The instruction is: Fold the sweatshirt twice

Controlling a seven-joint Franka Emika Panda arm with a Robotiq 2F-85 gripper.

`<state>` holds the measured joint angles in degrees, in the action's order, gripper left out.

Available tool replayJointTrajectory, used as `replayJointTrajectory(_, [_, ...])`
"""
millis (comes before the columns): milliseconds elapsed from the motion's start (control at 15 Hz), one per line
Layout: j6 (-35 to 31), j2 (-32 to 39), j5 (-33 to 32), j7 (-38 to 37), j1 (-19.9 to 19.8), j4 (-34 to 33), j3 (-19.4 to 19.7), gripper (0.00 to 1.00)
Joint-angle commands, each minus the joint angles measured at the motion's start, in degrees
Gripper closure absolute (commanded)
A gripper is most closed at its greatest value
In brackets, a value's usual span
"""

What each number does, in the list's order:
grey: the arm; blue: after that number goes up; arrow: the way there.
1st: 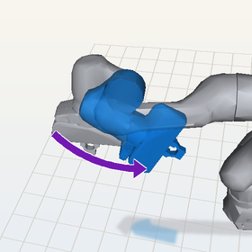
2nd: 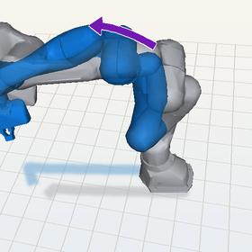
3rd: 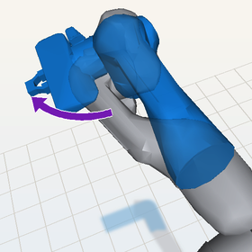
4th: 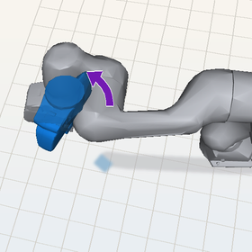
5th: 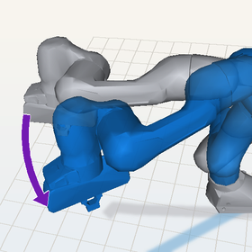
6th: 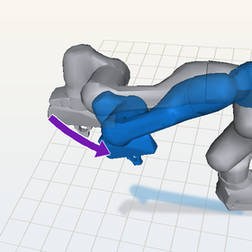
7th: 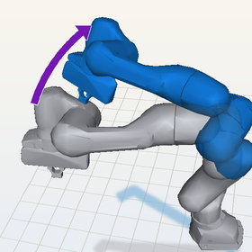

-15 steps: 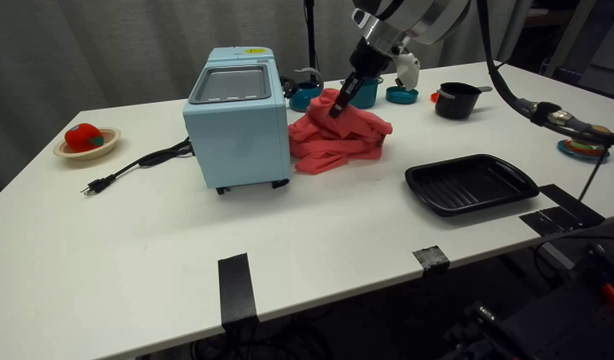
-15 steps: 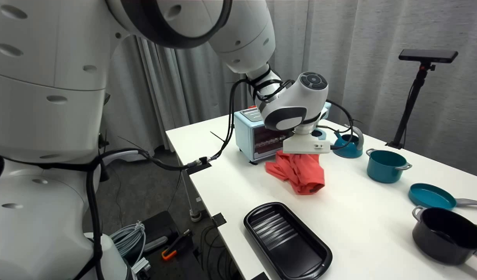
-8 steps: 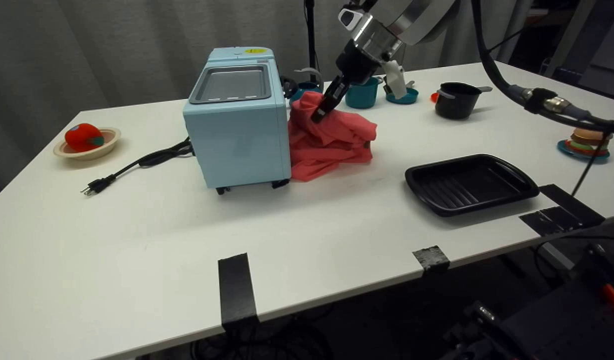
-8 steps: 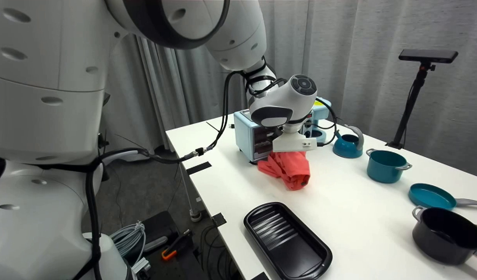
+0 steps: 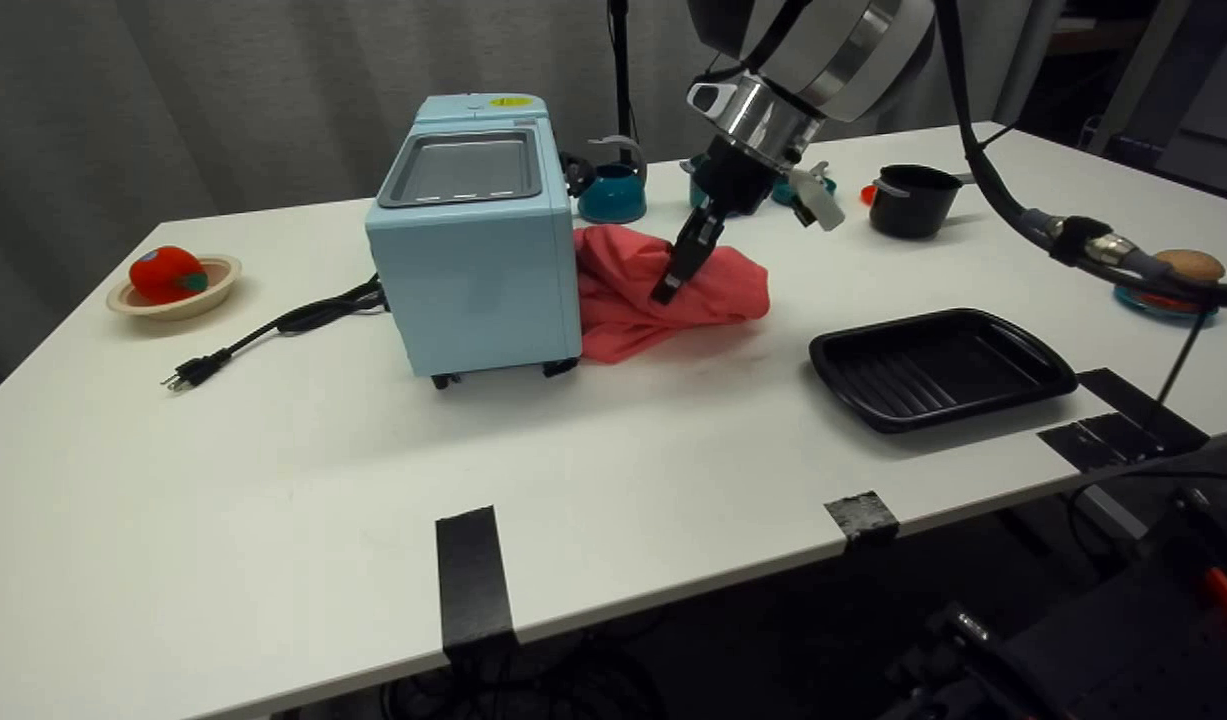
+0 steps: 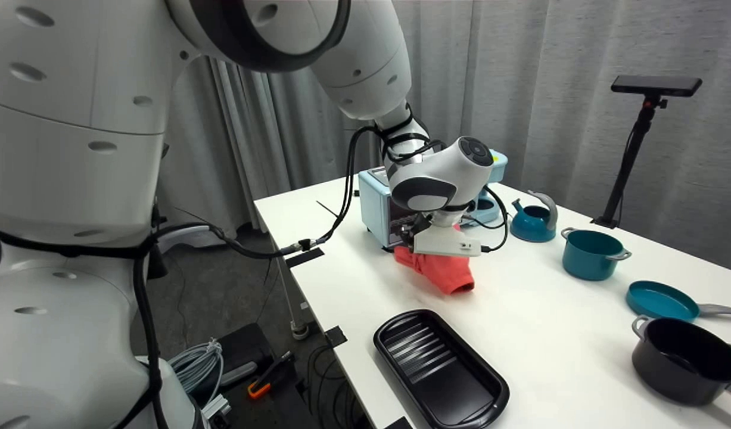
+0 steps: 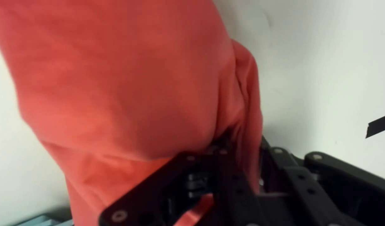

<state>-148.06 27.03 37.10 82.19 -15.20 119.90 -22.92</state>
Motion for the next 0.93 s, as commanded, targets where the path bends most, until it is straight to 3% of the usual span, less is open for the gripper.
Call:
replayJointTrajectory(0, [3.9,-1.9,-3.2,-3.5,4.4,0.2,5.4,0.47])
replayJointTrajectory(400, [6.6,-6.2,-6.7,-8.9,6.7,1.2,8.3,0.02])
replayJointTrajectory(667, [7.8,-8.6,-7.0,-10.0,7.1,1.0,8.9,0.0])
replayJointTrajectory(867, [4.4,-8.5,-4.0,-6.2,6.9,0.9,7.9,0.0])
